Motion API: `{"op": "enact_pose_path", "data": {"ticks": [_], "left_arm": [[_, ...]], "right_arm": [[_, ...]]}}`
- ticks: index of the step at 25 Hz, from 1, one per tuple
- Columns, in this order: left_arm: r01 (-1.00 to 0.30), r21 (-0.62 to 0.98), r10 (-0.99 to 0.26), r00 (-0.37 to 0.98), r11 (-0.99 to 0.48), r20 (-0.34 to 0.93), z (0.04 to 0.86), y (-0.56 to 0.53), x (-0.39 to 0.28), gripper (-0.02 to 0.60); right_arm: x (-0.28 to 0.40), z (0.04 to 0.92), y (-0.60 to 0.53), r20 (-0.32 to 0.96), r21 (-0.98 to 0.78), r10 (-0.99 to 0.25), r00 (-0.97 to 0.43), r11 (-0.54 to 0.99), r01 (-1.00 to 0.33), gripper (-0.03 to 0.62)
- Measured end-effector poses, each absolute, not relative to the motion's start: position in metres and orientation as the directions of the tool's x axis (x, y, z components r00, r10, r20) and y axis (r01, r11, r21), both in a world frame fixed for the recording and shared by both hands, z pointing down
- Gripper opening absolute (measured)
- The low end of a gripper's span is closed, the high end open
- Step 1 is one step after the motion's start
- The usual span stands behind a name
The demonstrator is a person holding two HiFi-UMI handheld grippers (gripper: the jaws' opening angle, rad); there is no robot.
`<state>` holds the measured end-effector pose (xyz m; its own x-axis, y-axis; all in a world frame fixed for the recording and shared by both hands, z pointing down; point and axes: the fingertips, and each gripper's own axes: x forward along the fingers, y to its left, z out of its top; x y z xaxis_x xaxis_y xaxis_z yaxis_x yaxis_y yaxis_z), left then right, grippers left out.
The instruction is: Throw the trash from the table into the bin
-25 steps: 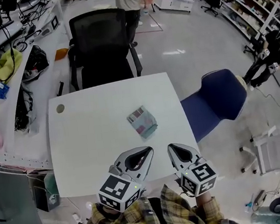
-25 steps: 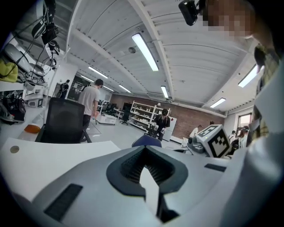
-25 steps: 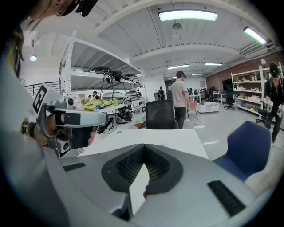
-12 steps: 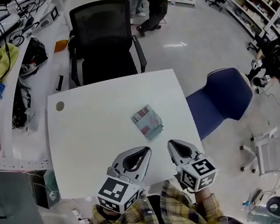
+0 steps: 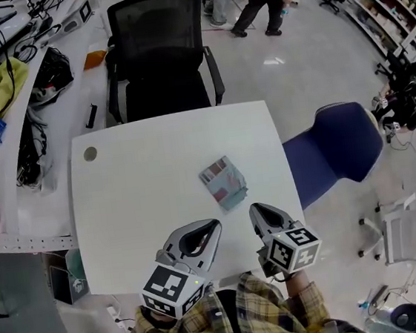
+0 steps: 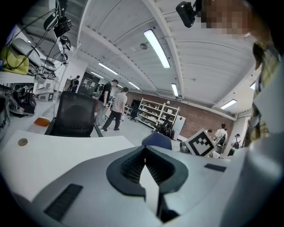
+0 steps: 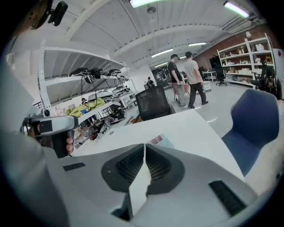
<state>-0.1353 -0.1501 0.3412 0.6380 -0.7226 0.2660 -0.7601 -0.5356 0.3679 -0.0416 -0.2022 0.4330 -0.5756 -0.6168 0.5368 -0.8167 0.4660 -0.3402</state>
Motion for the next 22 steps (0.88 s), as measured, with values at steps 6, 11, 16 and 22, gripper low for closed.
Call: {"op": "enact_pose_path", "data": {"ticks": [6, 11, 16, 22], "left_arm": [[-0.768, 0.375, -0.724, 0.628, -0.519, 0.285, 0.348, -0.152, -0.143, 0.008], [-0.775, 0.377, -0.719, 0.622, -0.507, 0.311, 0.356, -0.151, -0.152, 0.008], [-0.784, 0.382, -0.724, 0.609, -0.489, 0.324, 0.363, -0.152, -0.157, 0.008], [-0.793, 0.379, -0.726, 0.598, -0.476, 0.339, 0.369, -0.148, -0.161, 0.008]], "right_arm": [[-0.044, 0.46, -0.209, 0.575, -0.403, -0.574, -0.583, 0.421, -0.813, 0.0], [-0.044, 0.482, -0.213, 0.606, -0.425, -0.551, -0.574, 0.385, -0.819, 0.007], [-0.041, 0.509, -0.214, 0.633, -0.485, -0.509, -0.583, 0.326, -0.811, 0.072], [-0.041, 0.536, -0.215, 0.639, -0.565, -0.483, -0.598, 0.233, -0.792, 0.122]]}}
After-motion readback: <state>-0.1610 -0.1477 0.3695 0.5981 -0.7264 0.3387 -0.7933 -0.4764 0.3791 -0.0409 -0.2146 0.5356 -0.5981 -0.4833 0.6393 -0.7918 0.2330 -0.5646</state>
